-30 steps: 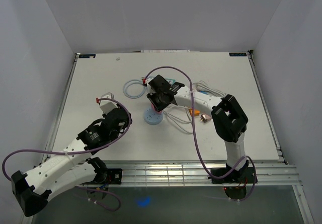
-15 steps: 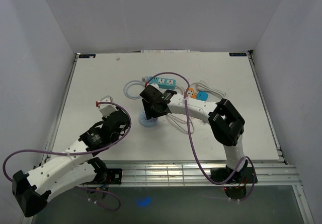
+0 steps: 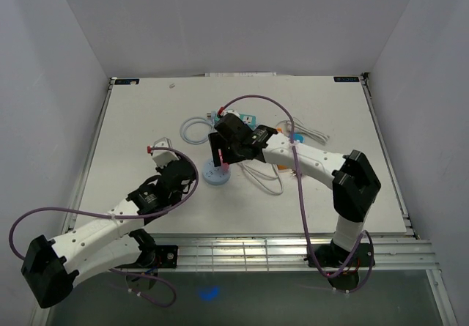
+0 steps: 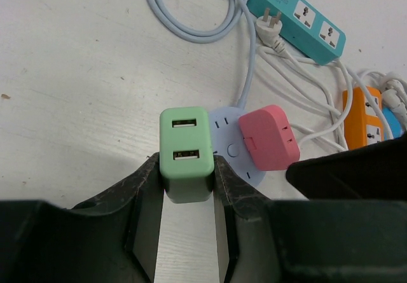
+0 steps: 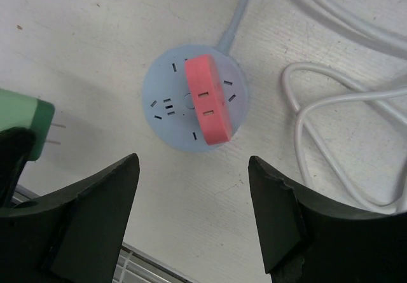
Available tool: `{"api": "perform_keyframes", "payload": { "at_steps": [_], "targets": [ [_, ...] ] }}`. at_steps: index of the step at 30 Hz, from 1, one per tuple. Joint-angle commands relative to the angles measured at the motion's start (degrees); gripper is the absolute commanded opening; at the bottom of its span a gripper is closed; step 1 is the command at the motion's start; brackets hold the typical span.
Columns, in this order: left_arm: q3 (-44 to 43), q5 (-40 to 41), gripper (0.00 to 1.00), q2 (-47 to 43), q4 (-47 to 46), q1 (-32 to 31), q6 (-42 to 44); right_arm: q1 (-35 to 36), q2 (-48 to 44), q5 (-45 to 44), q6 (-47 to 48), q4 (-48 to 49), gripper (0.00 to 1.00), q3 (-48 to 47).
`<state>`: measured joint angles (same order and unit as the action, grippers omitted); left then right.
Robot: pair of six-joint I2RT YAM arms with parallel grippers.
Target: Insert the plug
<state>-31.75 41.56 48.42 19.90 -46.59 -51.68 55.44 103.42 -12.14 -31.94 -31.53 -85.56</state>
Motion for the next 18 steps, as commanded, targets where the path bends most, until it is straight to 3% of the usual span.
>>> {"api": "perform_keyframes", "payload": {
  "at_steps": [1,10,18],
  "targets": [
    [-1.12,1.94,0.00,4.12,-4.61,0.27,-0.34,-2.26,-4.18,2.56,4.34,2.87,0.75,2.32],
    [-8.84,9.75,0.00,18.88,-1.62,-2.28,-8.00,-11.66,-12.09,9.24,8.47,11.66,0.70,10.76],
    [-11.23,17.84,0.00,25.57,-0.21,-7.90,-12.65,-18.87,-13.76,17.49,10.23,16.93,0.68,17.79]
  ]
}}
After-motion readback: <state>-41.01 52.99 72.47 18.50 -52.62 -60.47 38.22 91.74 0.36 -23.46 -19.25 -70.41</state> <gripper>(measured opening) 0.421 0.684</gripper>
